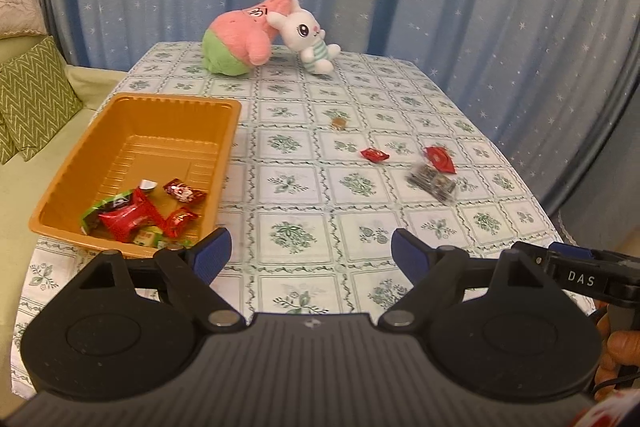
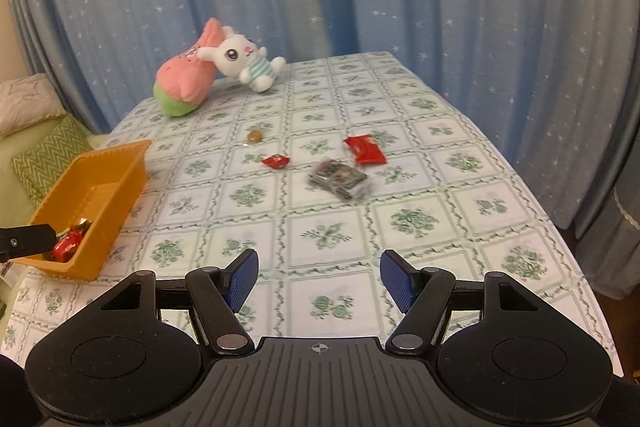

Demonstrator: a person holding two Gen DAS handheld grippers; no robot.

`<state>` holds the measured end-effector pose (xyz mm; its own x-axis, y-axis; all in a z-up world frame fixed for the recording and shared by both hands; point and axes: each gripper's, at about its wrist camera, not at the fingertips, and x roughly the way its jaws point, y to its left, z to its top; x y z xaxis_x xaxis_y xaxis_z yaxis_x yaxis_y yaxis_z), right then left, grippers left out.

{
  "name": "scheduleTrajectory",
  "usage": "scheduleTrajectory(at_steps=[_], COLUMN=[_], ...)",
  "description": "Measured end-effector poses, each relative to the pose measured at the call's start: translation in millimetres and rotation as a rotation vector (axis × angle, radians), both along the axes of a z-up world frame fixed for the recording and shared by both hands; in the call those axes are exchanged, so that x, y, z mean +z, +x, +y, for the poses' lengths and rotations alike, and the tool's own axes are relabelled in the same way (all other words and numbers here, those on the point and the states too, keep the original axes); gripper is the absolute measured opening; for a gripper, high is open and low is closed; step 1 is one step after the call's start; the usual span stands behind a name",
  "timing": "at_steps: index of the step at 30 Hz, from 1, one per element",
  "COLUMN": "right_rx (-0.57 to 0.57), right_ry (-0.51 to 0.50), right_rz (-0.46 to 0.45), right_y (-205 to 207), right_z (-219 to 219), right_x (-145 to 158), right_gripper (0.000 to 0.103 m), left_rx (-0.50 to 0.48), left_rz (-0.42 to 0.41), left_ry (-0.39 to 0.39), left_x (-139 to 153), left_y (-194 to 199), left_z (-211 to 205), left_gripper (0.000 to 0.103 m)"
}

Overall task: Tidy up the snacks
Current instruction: 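Move both open tools back toward the clear packet and small red candies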

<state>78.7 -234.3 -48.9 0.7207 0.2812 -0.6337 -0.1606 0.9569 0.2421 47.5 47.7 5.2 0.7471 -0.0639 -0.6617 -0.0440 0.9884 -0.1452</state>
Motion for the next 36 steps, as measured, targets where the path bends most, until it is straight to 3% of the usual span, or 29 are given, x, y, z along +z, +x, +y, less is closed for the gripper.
scheduleTrajectory(at_steps=[21,36], right_rx=[-0.049,0.130], right_ry=[0.013,-0.037], right_rz=[0.024,0.028], right_y=[19,98], right_z=[-28,-34], right_x=[-15,-42], right_gripper=[0.067,0.067], left_rx=[-0.047,-0.065], left_rz=[0.035,0.070], left_ry=[0.005,0.018], left_x=[-16,-42], left_y=[31,88], left_z=[-29,-43], left_gripper=[0.086,0.086])
